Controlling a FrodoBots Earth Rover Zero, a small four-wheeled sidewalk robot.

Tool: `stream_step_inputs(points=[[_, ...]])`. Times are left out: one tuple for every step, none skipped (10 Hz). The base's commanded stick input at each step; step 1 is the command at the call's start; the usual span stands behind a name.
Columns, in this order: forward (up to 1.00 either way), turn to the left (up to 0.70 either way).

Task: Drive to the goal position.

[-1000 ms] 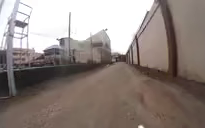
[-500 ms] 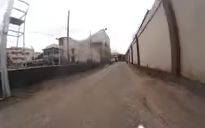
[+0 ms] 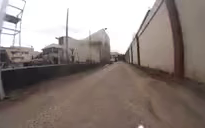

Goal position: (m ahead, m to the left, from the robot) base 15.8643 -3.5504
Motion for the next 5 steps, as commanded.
stream_step_inputs(points=[[0.30,0.00],[0.30,0.00],[0.30,0.00],[0.30,0.00],[0.30,0.00]])
